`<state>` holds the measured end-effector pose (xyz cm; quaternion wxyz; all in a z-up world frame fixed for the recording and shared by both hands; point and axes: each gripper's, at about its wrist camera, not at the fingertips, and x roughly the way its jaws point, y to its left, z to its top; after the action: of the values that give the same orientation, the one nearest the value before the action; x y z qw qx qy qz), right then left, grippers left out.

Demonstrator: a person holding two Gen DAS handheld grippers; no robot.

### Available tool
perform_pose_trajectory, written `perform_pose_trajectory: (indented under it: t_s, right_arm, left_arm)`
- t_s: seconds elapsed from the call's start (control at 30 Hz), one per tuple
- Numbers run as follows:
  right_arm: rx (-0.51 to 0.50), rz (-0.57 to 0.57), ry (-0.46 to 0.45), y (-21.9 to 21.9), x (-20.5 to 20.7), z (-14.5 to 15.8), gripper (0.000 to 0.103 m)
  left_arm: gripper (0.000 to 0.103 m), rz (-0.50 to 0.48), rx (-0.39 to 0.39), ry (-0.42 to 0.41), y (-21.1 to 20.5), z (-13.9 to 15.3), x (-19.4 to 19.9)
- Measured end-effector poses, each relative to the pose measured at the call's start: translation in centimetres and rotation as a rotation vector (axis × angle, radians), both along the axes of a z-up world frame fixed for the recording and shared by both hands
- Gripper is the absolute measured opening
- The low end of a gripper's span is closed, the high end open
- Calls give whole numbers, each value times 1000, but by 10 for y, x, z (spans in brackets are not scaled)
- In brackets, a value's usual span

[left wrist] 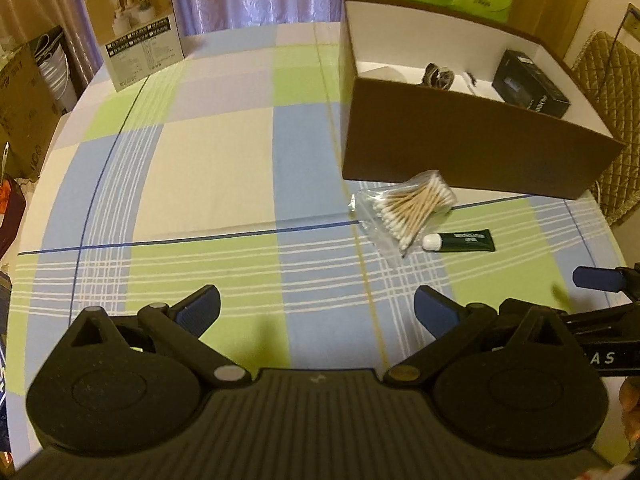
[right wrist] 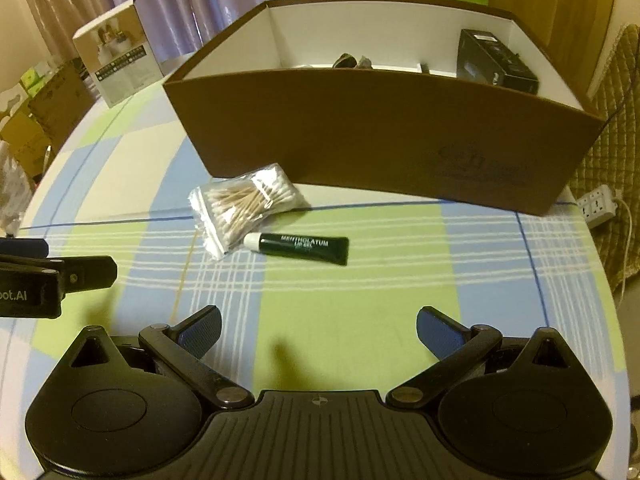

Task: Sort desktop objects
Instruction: 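Grasp the cotton swab bag with the left tool while the right tool grasps the green lip gel tube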

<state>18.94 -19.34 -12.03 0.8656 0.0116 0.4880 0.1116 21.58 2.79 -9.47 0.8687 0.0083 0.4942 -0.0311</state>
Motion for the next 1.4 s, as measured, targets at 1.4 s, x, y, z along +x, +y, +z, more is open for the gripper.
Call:
perform_pose_trajectory:
  t_s: [1.4]
  right_arm:
    - [-107, -69, -147, 30, 34, -54, 81]
  left_arm:
    - [101, -31, 14, 31, 13, -45, 62]
